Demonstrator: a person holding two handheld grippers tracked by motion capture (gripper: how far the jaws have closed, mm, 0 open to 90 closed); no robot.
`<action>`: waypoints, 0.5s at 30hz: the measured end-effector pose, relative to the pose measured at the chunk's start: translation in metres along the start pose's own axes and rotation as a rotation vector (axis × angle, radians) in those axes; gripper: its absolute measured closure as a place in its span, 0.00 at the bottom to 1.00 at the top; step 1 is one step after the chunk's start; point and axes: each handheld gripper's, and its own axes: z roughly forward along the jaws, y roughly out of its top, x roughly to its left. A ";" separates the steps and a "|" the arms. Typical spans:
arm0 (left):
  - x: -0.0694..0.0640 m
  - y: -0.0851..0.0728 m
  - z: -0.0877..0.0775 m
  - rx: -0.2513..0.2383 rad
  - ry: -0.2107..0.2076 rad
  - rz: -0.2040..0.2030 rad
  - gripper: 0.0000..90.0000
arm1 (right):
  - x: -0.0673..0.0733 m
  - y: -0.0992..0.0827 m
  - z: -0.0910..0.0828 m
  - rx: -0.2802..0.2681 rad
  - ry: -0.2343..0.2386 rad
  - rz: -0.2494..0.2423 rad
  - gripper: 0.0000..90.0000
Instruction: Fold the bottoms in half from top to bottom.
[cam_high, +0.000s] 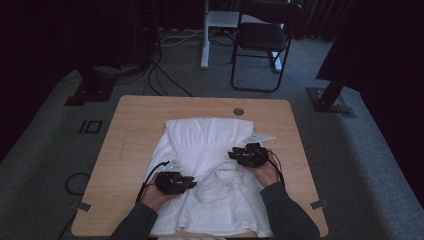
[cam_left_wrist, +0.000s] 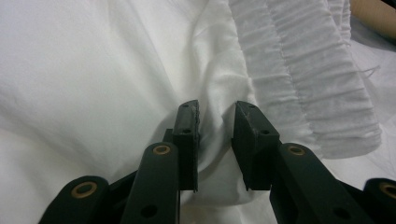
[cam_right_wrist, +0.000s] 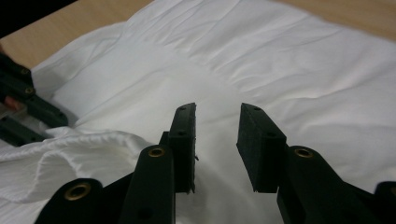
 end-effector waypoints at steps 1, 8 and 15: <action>0.000 0.000 0.000 0.000 0.000 0.000 0.79 | 0.000 0.000 0.000 0.000 0.000 0.000 0.74; 0.010 0.016 -0.014 -0.079 0.077 -0.032 0.75 | 0.024 -0.017 -0.002 0.100 0.086 -0.042 0.78; -0.009 0.033 0.008 -0.034 0.082 0.027 0.73 | 0.047 -0.055 -0.010 0.147 0.103 -0.009 0.79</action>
